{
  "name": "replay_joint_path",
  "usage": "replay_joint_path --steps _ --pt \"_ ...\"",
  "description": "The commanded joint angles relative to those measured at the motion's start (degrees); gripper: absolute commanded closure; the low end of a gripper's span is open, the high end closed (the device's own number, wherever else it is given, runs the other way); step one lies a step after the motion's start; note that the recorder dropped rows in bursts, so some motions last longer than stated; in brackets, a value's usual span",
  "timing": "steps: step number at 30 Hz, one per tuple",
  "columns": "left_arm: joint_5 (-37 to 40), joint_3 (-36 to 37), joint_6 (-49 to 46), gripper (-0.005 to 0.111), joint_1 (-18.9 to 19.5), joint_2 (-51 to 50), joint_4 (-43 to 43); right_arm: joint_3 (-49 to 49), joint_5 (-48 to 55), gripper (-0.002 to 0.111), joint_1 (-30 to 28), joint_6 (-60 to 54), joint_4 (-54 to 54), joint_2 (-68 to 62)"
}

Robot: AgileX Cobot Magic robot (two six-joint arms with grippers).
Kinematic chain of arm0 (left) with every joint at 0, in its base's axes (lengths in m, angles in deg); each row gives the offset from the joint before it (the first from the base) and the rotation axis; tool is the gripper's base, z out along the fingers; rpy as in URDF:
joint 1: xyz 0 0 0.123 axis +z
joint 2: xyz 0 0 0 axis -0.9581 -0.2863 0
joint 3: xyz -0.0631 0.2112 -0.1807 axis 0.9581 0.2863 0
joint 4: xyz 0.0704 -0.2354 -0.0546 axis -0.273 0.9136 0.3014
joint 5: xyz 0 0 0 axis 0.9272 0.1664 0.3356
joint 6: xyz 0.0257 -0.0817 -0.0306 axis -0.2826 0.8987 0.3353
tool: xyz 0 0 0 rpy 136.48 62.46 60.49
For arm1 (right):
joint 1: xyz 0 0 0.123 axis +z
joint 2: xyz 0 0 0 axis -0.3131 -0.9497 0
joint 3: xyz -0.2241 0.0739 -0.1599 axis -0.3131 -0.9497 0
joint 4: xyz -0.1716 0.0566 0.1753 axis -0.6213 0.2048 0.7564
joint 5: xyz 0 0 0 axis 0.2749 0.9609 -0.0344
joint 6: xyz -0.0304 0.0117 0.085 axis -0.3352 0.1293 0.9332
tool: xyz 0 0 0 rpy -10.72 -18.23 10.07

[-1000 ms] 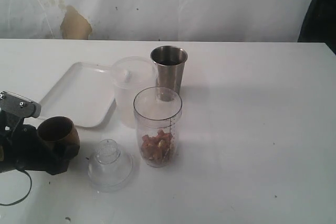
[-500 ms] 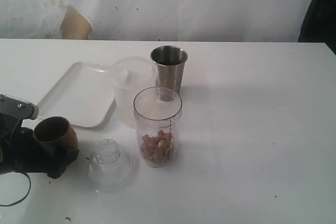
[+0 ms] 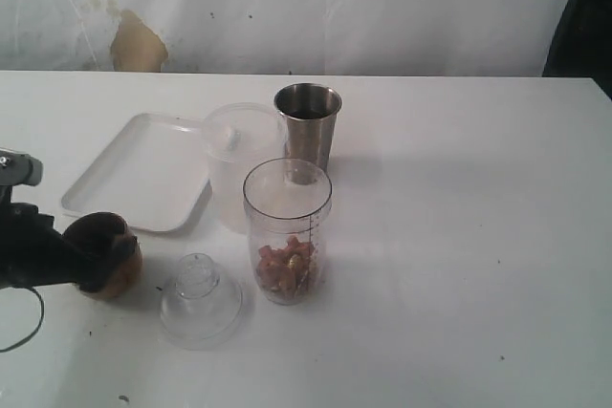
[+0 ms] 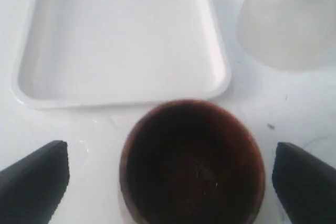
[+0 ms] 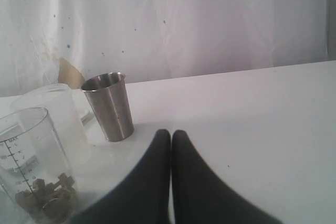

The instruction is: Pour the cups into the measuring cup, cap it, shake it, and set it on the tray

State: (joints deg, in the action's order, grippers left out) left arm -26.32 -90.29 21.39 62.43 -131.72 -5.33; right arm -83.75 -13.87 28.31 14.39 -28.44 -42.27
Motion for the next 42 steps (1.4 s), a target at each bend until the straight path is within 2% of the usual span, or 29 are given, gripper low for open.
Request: replay_joint_path --steps 1,5,7,10,13,14,19,24,29,34,42 --pt "0.03 -0.07 3.66 0.005 0.00 7.48 0.89 -0.19 0.33 0.108 0.18 -0.08 0.03 0.35" --pt "0.63 -0.07 6.40 0.005 0.00 15.46 1.30 -0.19 0.33 0.108 0.18 -0.08 0.03 0.35" --pt "2.82 -0.07 6.38 0.012 0.00 18.96 4.01 -0.19 0.33 0.108 0.18 -0.08 0.03 0.35" --pt "11.44 -1.44 4.89 0.042 0.35 23.64 9.95 -0.19 0.33 0.108 0.18 -0.08 0.03 0.35" --pt "23.46 -4.24 4.18 0.099 1.68 27.04 10.54 -0.19 0.33 0.108 0.18 -0.08 0.03 0.35" --pt "26.93 -5.48 3.48 0.105 2.19 27.96 9.84 -0.19 0.33 0.108 0.18 -0.08 0.03 0.35" --pt "39.62 -9.28 2.92 0.107 3.02 32.63 7.87 -0.19 0.33 0.108 0.18 -0.08 0.03 0.35" --pt "47.57 -10.88 2.92 0.107 3.34 39.56 5.48 -0.19 0.33 0.108 0.18 -0.08 0.03 0.35" --pt "53.73 -10.99 2.92 0.107 5.20 49.47 4.67 -0.19 0.33 0.108 0.18 -0.08 0.03 0.35" --pt "57.27 -10.22 1.99 0.107 5.32 59.80 8.91 -0.19 0.33 0.108 0.18 -0.08 0.03 0.35" --pt "56.17 -2.94 -4.31 0.107 5.32 78.21 20.39 -0.19 0.33 0.108 0.18 -0.08 0.03 0.35"
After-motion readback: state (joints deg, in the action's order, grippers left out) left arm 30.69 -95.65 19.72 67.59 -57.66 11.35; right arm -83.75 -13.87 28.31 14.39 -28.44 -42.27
